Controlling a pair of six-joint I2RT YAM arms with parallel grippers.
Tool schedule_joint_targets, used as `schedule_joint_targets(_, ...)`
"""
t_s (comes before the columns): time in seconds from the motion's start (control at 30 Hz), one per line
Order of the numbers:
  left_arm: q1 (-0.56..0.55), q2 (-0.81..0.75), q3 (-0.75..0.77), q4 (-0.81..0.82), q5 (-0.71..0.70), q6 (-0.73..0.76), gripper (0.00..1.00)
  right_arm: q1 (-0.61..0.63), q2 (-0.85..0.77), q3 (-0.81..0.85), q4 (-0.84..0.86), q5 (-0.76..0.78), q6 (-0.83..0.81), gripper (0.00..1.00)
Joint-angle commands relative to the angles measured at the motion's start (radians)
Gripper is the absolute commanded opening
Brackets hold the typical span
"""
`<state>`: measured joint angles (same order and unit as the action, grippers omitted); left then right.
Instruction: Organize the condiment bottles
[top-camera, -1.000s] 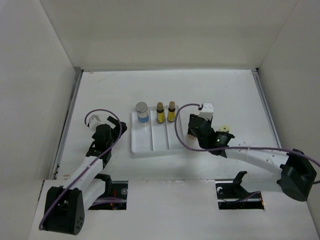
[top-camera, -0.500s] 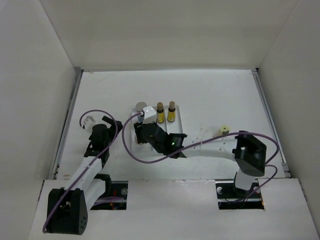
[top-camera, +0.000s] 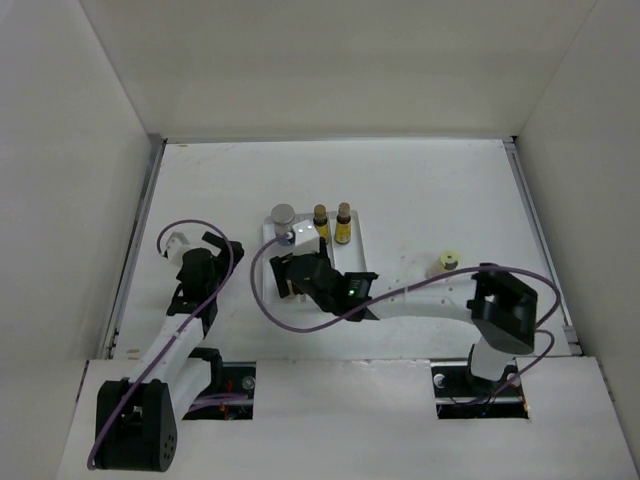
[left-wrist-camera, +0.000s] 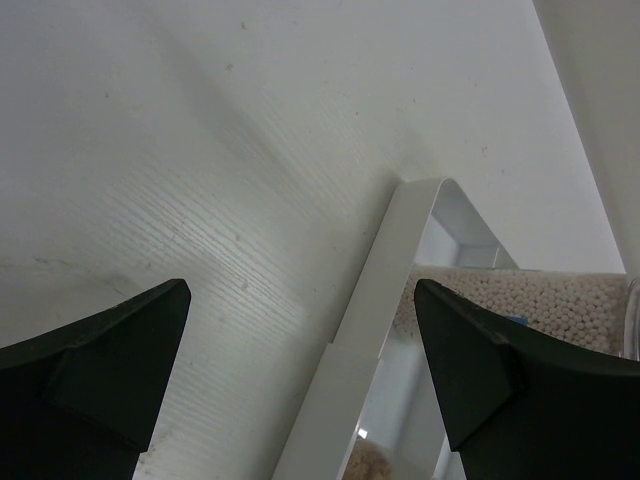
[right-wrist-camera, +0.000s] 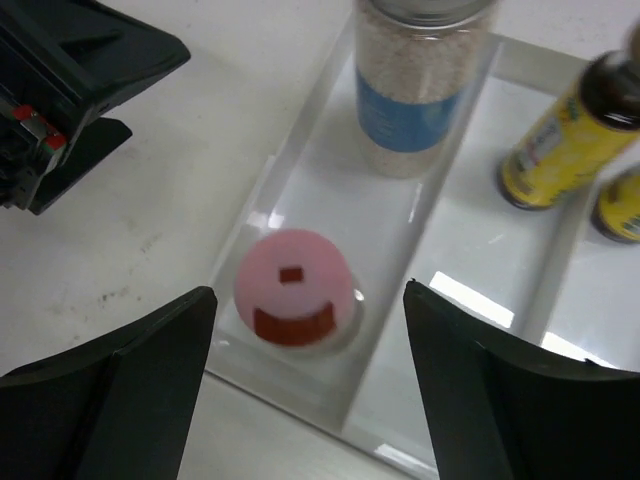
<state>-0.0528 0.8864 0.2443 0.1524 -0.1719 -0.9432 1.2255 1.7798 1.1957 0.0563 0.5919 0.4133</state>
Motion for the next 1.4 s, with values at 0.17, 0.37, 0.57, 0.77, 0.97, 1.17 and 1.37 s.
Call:
schedule_joint_targets(0.17,-0.020,0.011,0.009,0.026,0.035,0.011,1.00,-0.184,-0.535,-0.371,-0.025,0.215,0.085,0.84)
schedule_joint_targets(0.37,-0.022,0.006,0.001,0.033,0.045,0.012,1.00,-0.460,-0.854,-0.583,-0.356,0.378,0.246,0.84)
schedule_joint_targets(0.57,-0.035,0.028,0.015,0.044,0.046,0.007,1.00,-0.633,-0.919,-0.653,-0.418,0.226,0.265,0.85)
schedule_joint_targets(0.77,-0.040,0.034,0.012,0.052,0.045,0.009,1.00,-0.660,-0.829,-0.648,-0.397,0.203,0.285,0.77)
schedule_joint_targets(0.97,-0.038,0.028,0.015,0.041,0.046,0.012,1.00,-0.669,-0.777,-0.642,-0.320,0.167,0.253,0.51)
schedule_joint_targets(1.17,-0.035,0.017,0.019,0.033,0.045,0.012,1.00,-0.474,-0.826,-0.567,-0.224,0.292,0.142,0.41)
schedule_joint_targets(1.37,-0.032,-0.012,0.024,0.019,0.043,0.023,1.00,-0.263,-0.666,-0.409,-0.095,0.200,0.093,0.41)
